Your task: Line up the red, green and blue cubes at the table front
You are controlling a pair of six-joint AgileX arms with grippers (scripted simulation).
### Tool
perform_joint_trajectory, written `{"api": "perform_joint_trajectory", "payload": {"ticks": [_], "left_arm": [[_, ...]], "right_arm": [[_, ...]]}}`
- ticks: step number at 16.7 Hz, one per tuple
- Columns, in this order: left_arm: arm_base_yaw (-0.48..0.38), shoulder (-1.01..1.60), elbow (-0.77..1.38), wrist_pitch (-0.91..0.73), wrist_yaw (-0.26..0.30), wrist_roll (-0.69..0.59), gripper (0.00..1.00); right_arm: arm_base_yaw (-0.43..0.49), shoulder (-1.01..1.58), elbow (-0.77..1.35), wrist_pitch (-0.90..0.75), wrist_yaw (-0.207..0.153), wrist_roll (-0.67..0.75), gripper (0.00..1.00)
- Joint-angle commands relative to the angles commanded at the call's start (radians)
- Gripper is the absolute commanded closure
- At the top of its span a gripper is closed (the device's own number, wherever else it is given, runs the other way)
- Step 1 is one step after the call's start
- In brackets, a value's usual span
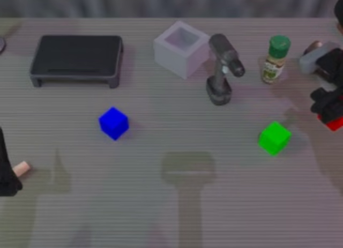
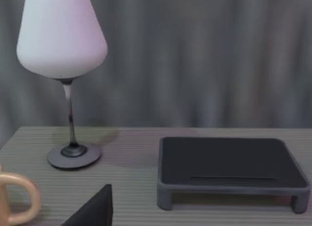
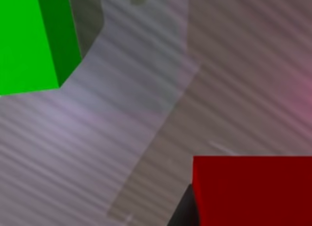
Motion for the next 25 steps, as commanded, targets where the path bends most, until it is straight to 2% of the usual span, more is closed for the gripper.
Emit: {"api": "perform_joint_trajectory", "payload": {"ticks": [3,7,11,19,22,25], "left_arm": [[0.0,0.0,0.0,0.0,0.0,0.0,0.0],[0.0,0.0,0.0,0.0,0.0,0.0,0.0],[0.0,0.0,0.0,0.0,0.0,0.0,0.0],[0.0,0.0,0.0,0.0,0.0,0.0,0.0],[0.0,0.0,0.0,0.0,0.0,0.0,0.0],[0.0,0.0,0.0,0.0,0.0,0.0,0.0]], "right_arm": [[0.005,0.009,0.004,-0.001,0.0,0.014,1.0],[0.108,0.054,0.074,-0.036,0.005,0.161,1.0],[0.29,0.118,0.177,-0.092,0.013,0.456,1.0],[0.73,0.23,0.382,-0.209,0.025,1.23,1.0],[0.855,0.241,0.435,-0.23,0.033,1.424,1.0],[0.926,0.24,0.461,-0.237,0.039,1.522,1.0]]}}
